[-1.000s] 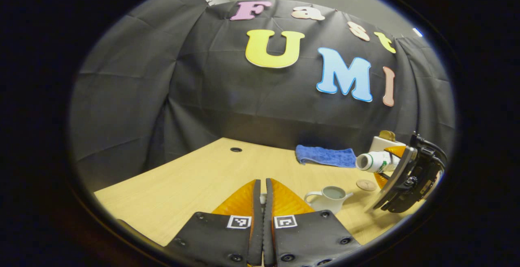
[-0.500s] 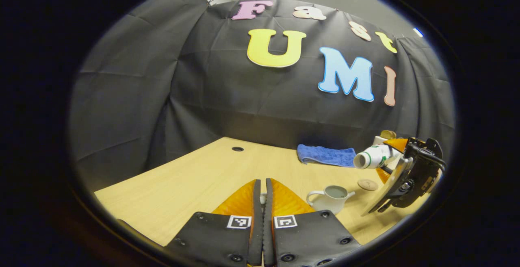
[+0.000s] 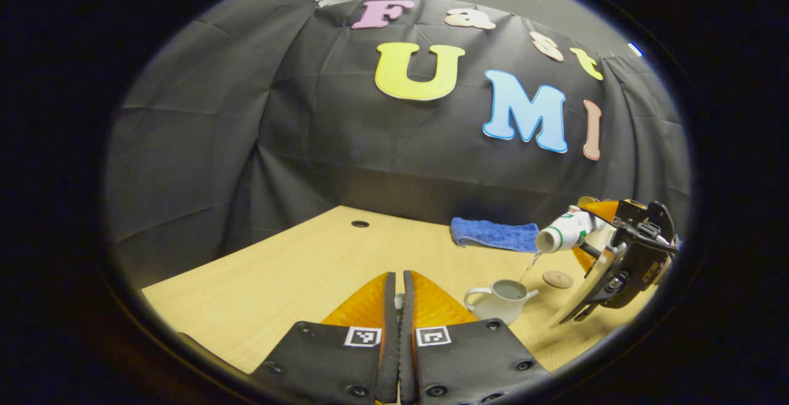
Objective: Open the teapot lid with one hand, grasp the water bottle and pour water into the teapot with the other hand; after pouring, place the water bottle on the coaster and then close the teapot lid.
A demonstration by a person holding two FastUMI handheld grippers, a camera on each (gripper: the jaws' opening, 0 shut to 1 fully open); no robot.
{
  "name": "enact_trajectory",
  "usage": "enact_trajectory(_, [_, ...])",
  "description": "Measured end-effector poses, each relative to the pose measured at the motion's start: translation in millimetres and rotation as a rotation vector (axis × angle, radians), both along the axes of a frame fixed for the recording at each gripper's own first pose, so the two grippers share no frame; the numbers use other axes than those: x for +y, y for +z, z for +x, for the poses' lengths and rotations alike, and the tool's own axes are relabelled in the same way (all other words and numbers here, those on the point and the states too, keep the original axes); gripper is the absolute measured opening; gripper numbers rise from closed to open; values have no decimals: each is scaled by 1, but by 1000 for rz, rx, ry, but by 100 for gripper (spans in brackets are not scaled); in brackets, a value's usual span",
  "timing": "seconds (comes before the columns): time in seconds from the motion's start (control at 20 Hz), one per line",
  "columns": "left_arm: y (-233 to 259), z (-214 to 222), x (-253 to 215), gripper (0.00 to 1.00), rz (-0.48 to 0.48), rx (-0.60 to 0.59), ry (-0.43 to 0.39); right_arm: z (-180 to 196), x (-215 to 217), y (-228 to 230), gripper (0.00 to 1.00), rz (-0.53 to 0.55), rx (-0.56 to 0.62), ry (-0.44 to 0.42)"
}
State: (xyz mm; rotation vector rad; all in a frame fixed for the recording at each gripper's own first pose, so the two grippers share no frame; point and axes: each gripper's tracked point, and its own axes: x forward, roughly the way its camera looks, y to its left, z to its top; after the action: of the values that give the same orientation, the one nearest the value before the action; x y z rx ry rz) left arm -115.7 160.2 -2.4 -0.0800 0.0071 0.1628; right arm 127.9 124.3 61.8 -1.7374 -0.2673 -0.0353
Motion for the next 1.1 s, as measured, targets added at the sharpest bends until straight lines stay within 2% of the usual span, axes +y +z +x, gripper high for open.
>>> enact_trajectory(0.85, [-5, 5, -3, 11, -5, 10, -8, 0, 6, 22, 72, -52, -52, 20])
enact_trajectory(0.9, [-5, 5, -3, 7, -6, 9, -8, 1, 7, 24, 72, -54, -54, 21])
enact_trajectory(0.95, [-5, 5, -3, 11, -5, 9, -8, 2, 7, 25, 72, -57, -56, 23])
enact_trajectory(1.1, [-6, 5, -3, 11, -5, 8, -7, 1, 8, 28, 72, -65, -67, 27])
